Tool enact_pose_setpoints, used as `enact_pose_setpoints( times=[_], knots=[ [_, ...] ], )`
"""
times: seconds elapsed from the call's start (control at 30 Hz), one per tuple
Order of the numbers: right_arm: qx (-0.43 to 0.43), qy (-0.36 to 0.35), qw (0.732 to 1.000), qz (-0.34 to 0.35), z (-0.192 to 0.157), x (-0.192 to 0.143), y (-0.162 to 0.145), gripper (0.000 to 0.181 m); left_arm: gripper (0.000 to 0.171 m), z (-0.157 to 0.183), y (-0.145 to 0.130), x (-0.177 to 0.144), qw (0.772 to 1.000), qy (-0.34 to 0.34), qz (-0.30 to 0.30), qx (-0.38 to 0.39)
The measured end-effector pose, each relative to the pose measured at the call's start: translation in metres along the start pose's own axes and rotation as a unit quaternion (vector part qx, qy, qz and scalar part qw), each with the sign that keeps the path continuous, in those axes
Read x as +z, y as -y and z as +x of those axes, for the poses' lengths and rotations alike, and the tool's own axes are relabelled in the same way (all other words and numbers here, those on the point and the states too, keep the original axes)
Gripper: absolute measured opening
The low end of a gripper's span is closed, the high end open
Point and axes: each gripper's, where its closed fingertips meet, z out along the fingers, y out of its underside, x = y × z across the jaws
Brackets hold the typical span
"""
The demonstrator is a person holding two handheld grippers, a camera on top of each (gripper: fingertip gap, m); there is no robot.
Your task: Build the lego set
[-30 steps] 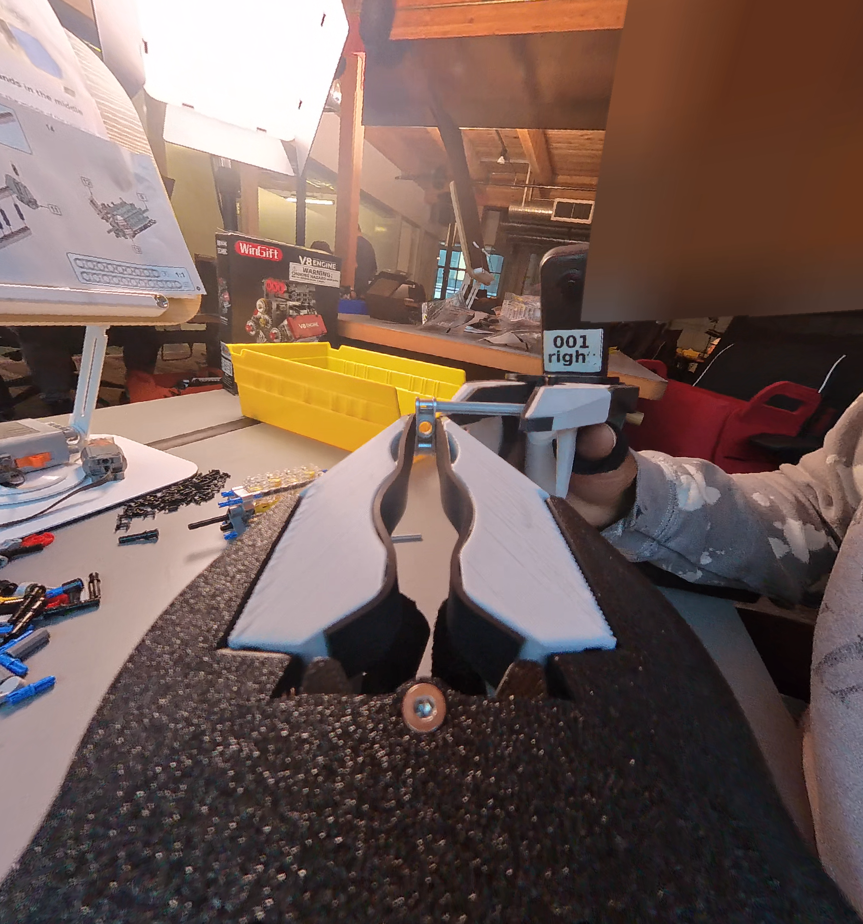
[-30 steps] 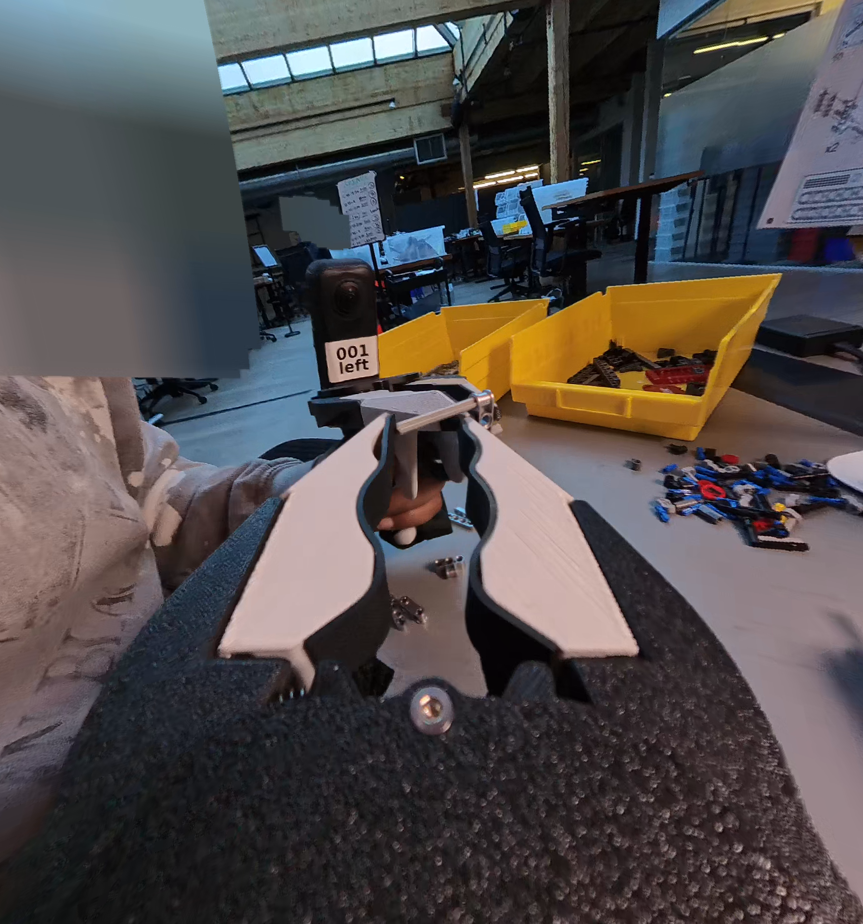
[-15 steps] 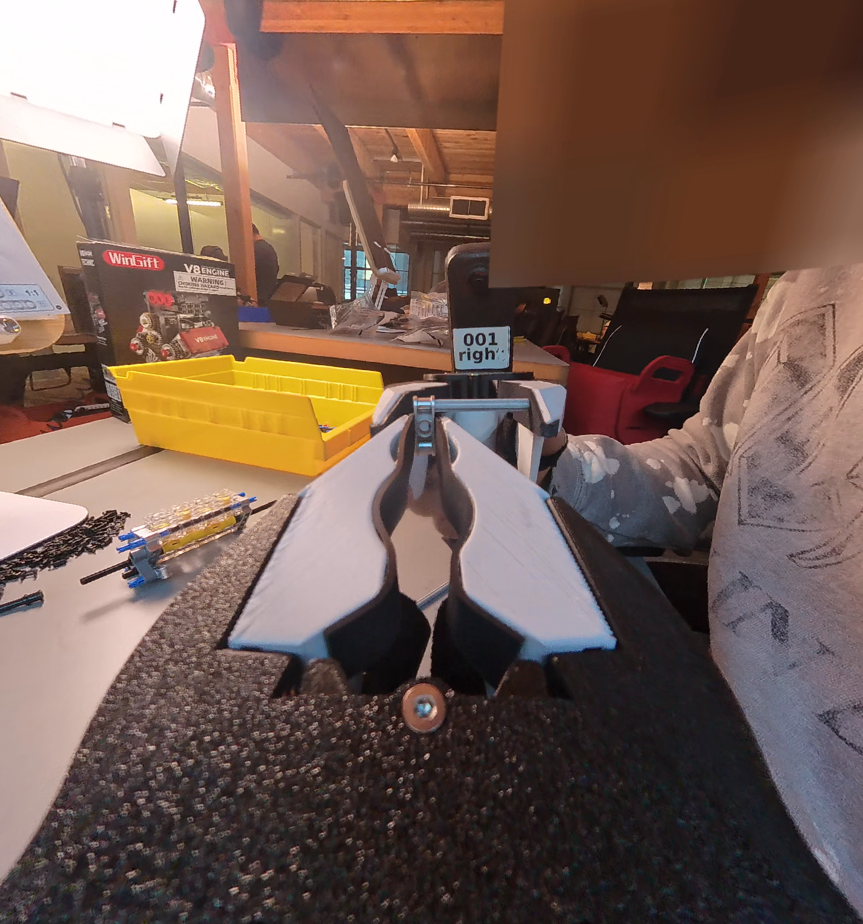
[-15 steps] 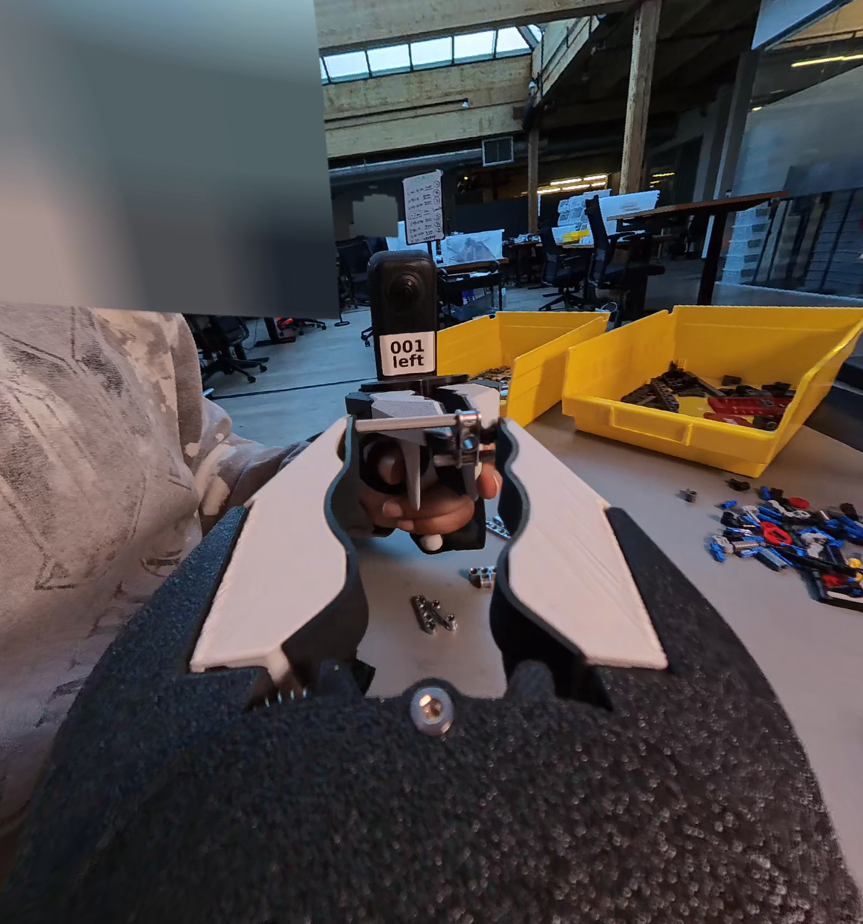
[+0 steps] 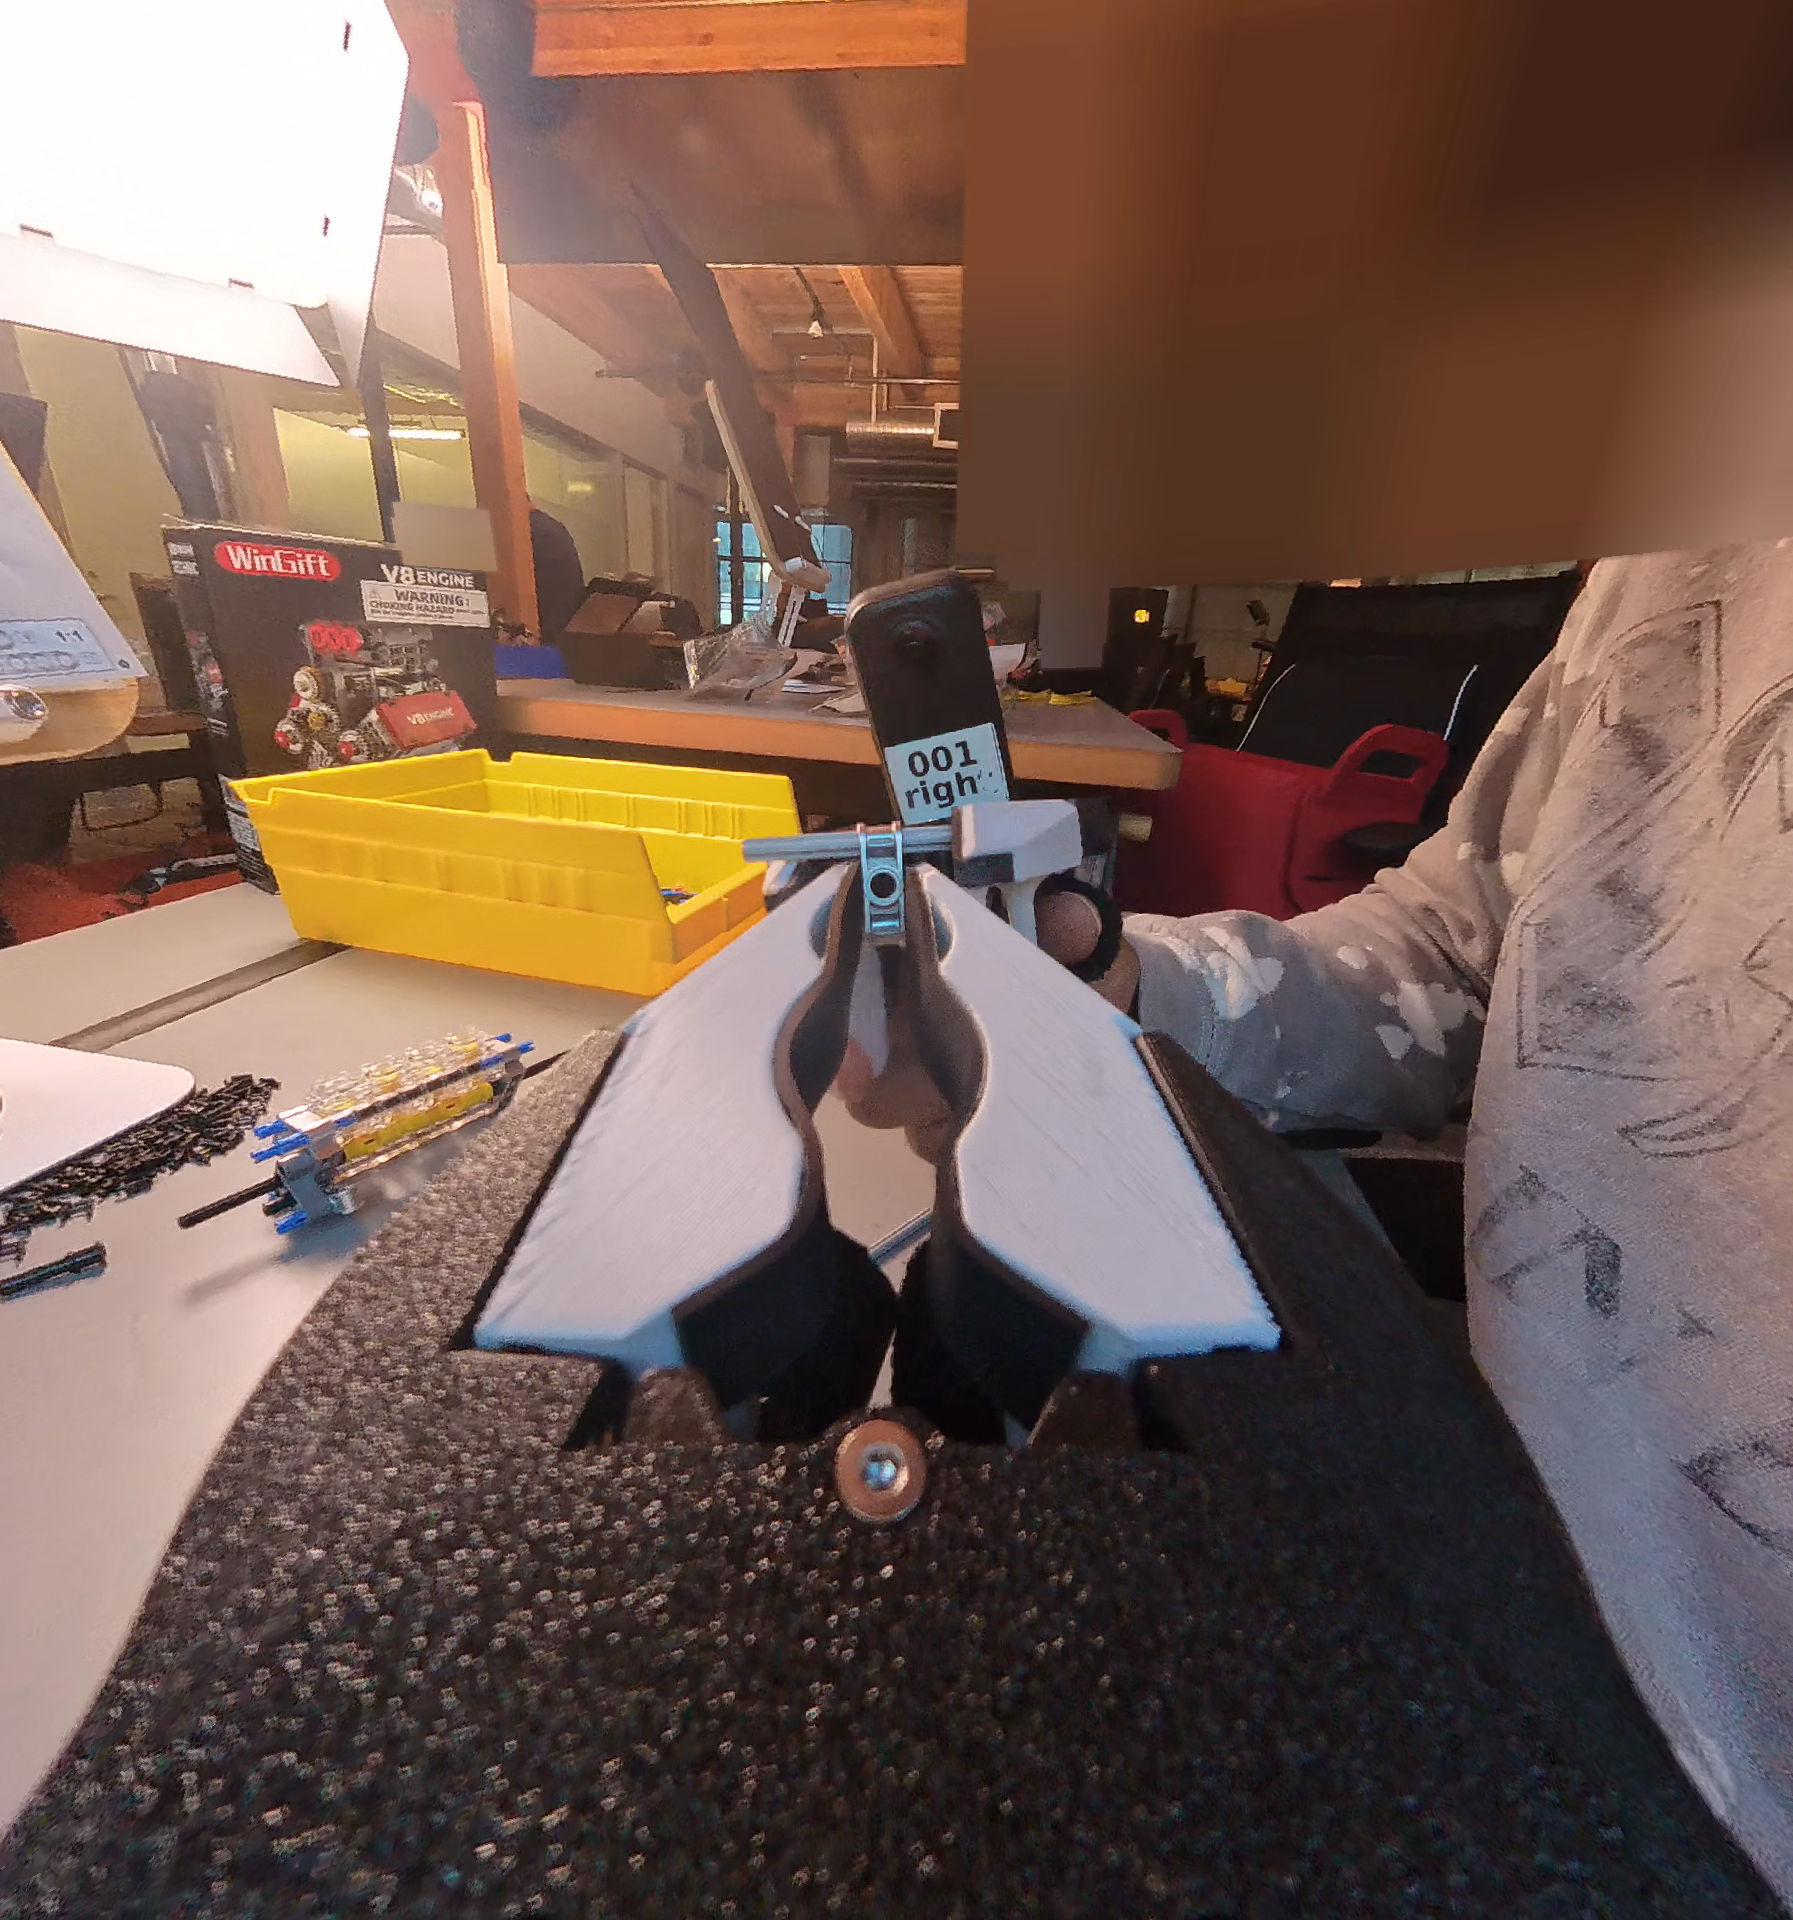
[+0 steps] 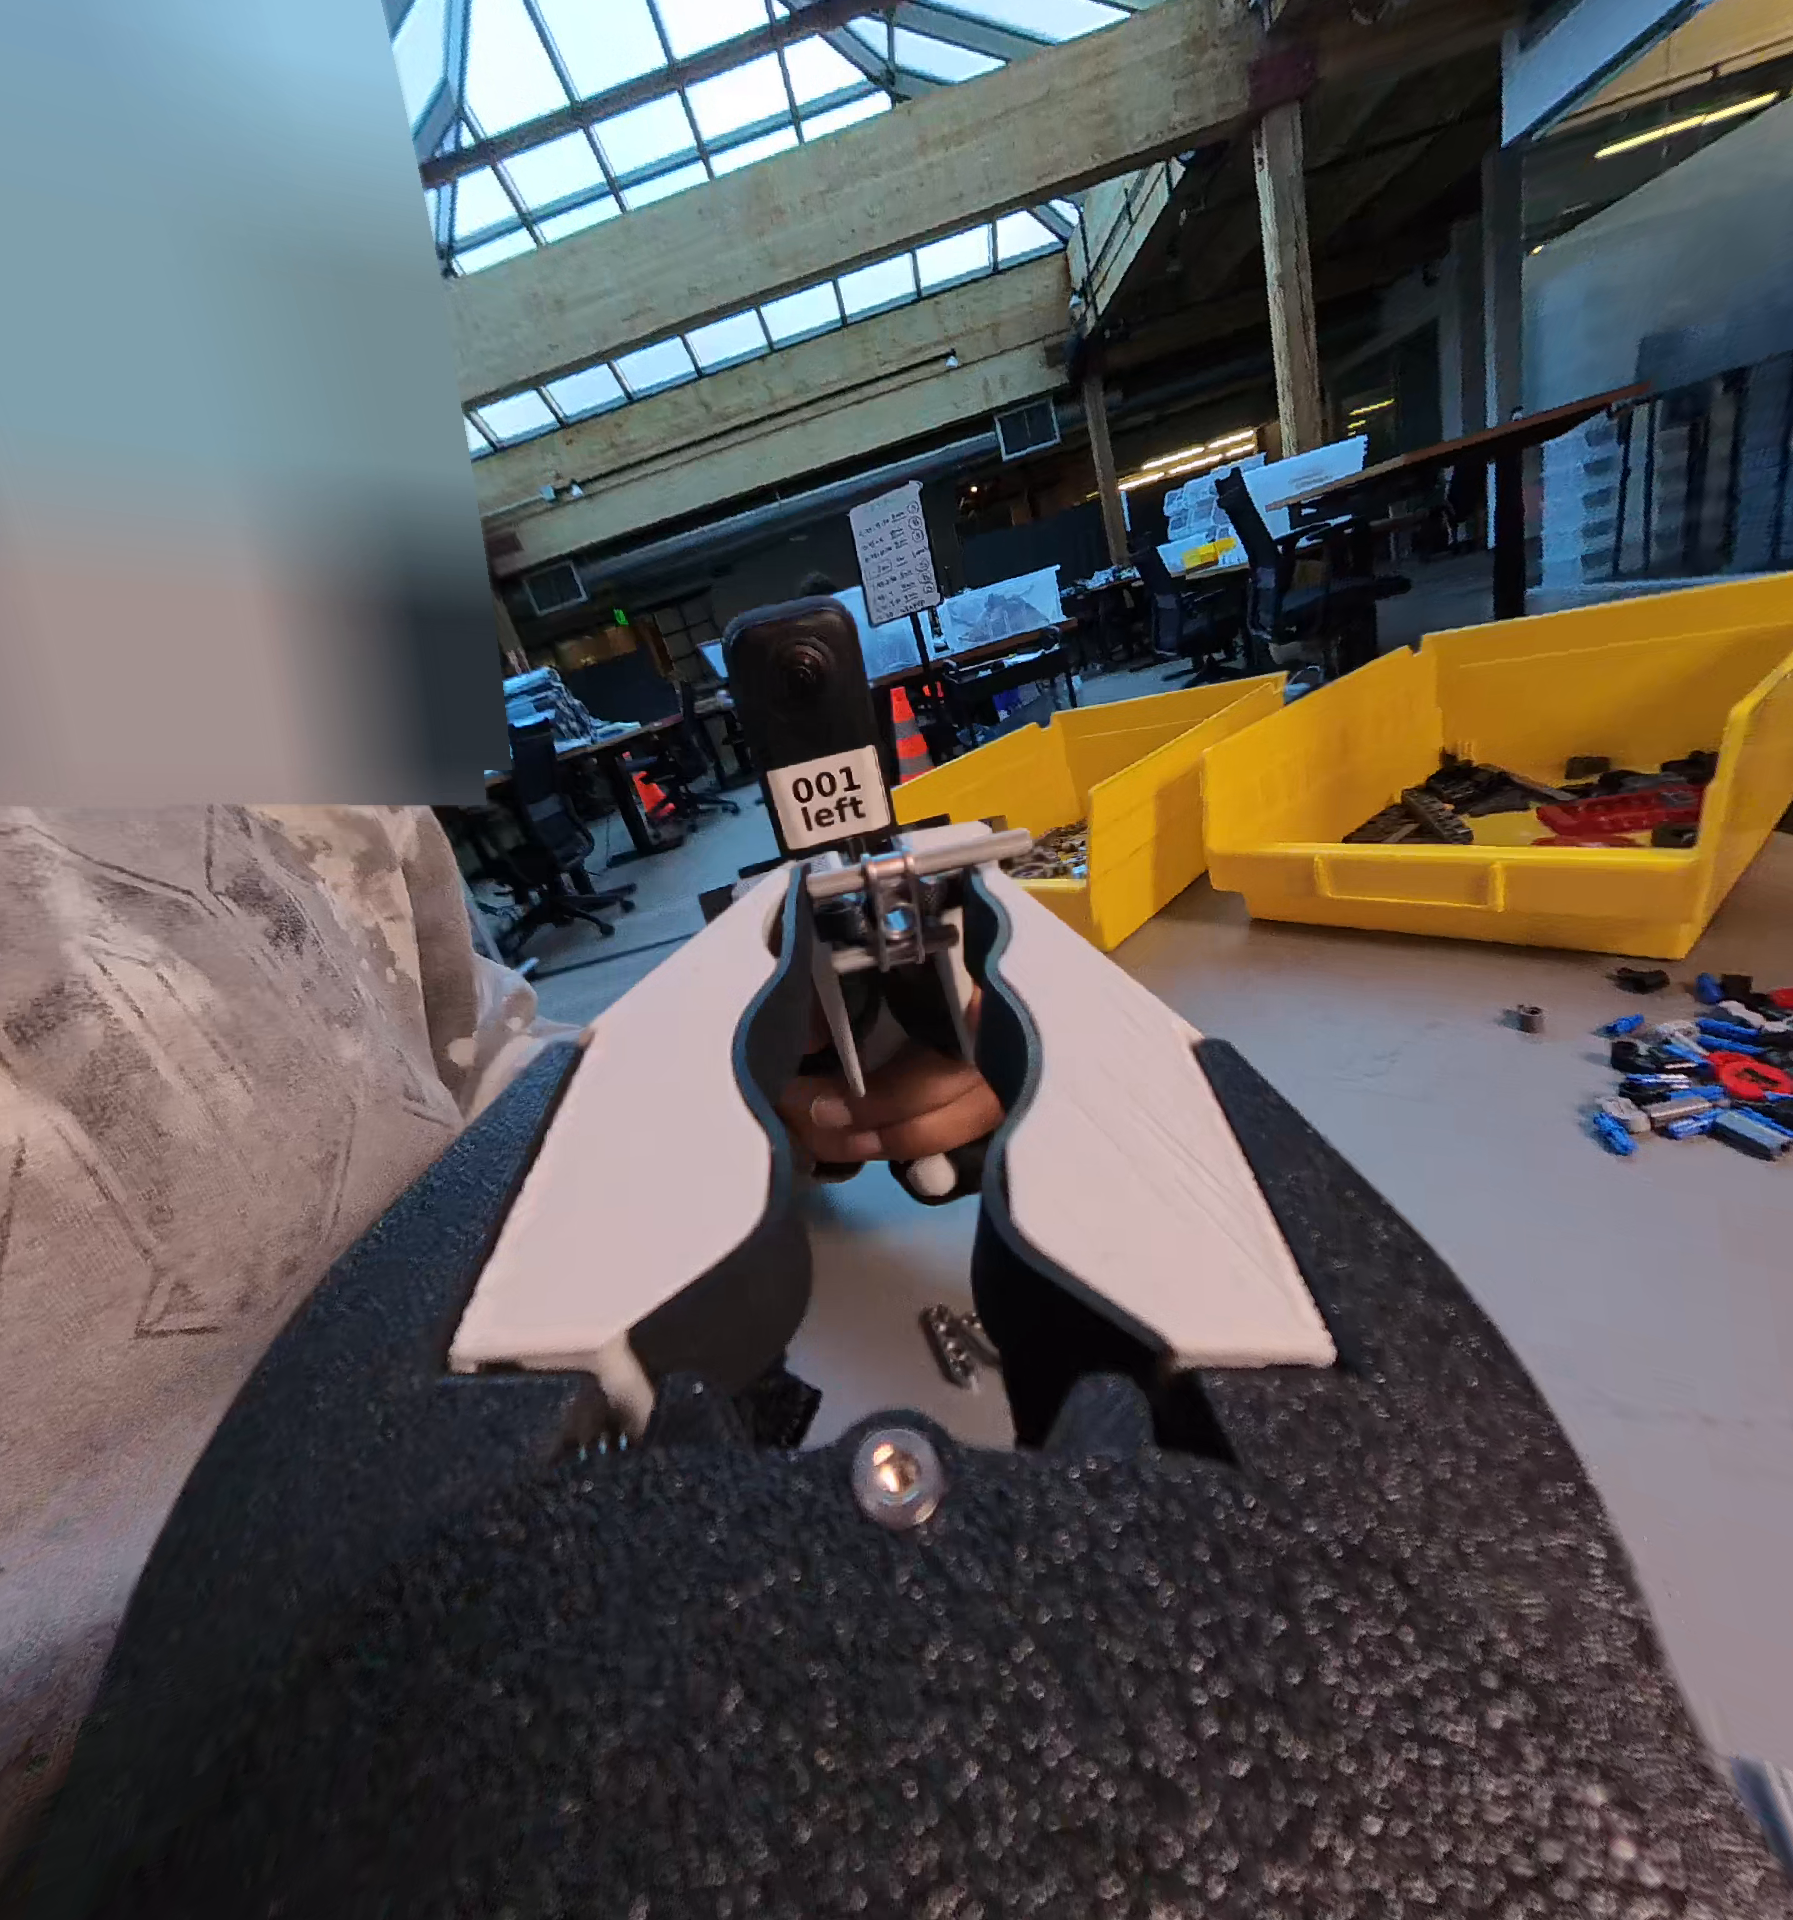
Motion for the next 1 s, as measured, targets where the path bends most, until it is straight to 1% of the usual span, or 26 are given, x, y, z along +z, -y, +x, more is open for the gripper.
enact_pose_setpoints(
  times=[0.03,0.07,0.17,0.2,0.33,0.4,0.53,0.67,0.77,1.0],
  knots=[
    [-0.001,0.001,1.000,0.002,-0.001,0.000,0.000,0.025,0.006,0.001,0.000,0.000,1.000,0.000,-0.003,0.010],
    [-0.019,-0.004,1.000,0.002,-0.003,0.000,0.001,0.025,0.006,0.003,0.002,0.000,1.000,-0.003,-0.002,0.015],
    [-0.014,-0.010,1.000,0.013,-0.002,0.002,0.005,0.026,0.005,0.001,0.005,0.001,1.000,-0.004,0.005,0.006],
    [-0.011,-0.009,1.000,0.014,-0.002,0.002,0.004,0.029,0.005,0.000,0.004,0.001,1.000,-0.003,0.003,0.002],
    [-0.012,0.003,1.000,-0.004,-0.001,-0.001,0.000,0.051,0.006,0.000,0.000,0.001,1.000,-0.010,-0.018,0.007],
    [-0.035,0.003,0.999,-0.005,0.000,-0.008,0.005,0.056,0.006,0.001,-0.002,-0.001,0.999,-0.012,-0.032,0.011],
    [-0.091,-0.001,0.995,-0.044,-0.002,-0.012,0.000,0.050,0.006,0.010,-0.010,-0.005,0.998,-0.037,-0.060,0.005],
    [-0.100,0.010,0.992,-0.072,-0.008,-0.007,-0.012,0.039,0.006,0.017,-0.013,-0.004,0.996,-0.049,-0.070,0.000],
    [-0.105,0.009,0.992,-0.076,-0.008,-0.007,-0.013,0.039,0.006,0.017,-0.014,-0.003,0.996,-0.041,-0.074,-0.003],
    [-0.121,0.007,0.990,-0.076,-0.010,-0.008,-0.012,0.039,0.006,0.019,-0.012,-0.002,0.997,-0.040,-0.060,-0.036]
  ],
)
